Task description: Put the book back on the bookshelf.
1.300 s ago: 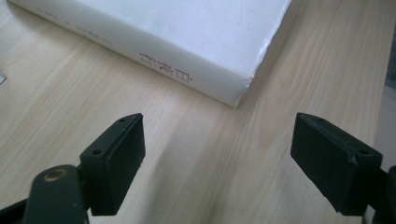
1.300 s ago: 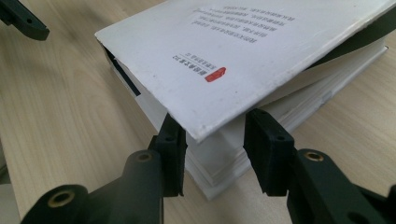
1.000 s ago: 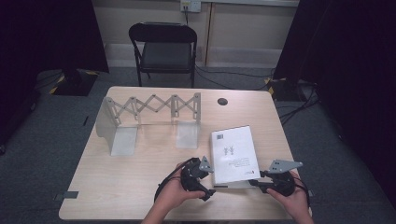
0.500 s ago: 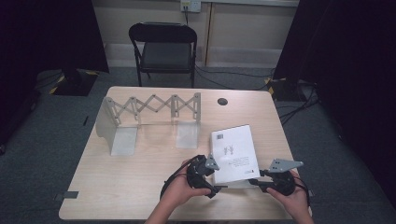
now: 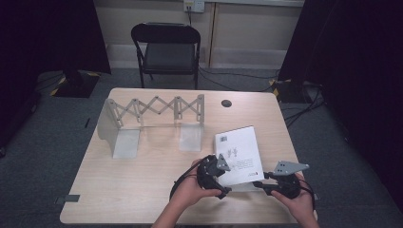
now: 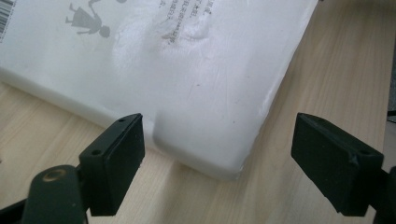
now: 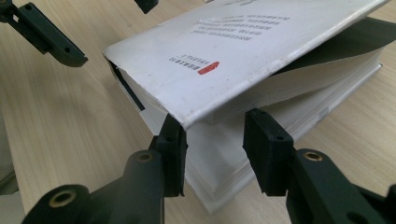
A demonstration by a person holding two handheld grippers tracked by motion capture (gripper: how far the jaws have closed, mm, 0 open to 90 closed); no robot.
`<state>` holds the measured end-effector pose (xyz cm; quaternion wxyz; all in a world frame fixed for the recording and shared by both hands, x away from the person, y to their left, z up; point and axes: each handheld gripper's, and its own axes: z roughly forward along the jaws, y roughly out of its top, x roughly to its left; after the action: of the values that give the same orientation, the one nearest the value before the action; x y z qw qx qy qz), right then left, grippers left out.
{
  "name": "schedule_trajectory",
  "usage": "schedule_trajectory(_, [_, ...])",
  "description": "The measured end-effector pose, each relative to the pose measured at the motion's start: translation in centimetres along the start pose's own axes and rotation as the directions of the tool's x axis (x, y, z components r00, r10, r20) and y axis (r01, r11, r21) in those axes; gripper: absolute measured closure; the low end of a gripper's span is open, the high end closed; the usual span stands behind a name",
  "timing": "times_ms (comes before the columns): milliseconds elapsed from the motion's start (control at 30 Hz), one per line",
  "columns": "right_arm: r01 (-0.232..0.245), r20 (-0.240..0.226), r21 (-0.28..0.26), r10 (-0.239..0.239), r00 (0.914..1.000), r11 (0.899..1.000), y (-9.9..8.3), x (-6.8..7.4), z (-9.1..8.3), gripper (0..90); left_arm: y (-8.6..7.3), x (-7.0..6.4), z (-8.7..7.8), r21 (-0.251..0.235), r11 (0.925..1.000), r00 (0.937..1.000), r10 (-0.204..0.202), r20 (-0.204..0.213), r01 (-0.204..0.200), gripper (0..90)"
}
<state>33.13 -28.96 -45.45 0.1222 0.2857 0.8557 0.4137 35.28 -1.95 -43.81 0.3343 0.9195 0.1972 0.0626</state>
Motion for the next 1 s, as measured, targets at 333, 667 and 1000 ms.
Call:
schedule_trajectory(333, [0.004,0.002,-0.004,-0.004,1.0000,1.000,0.2,0.1,-0.1,60.9,1.4,-0.3,1.0,0.002,0.9997,0.9996,0.026,0.012,-0.026,17.3])
schedule_trajectory(667, [0.004,0.002,-0.008,-0.004,1.0000,1.000,0.3,0.1,-0.1,60.9,2.1,-0.7,1.7,0.006,0.9992,0.9992,0.040,-0.002,-0.040,15.8])
schedule_trajectory(1000, [0.002,0.000,-0.006,-0.002,1.0000,1.000,0.4,0.2,-0.1,61.1,2.2,-0.7,2.1,0.001,0.9980,0.9974,0.063,-0.034,-0.063,14.8])
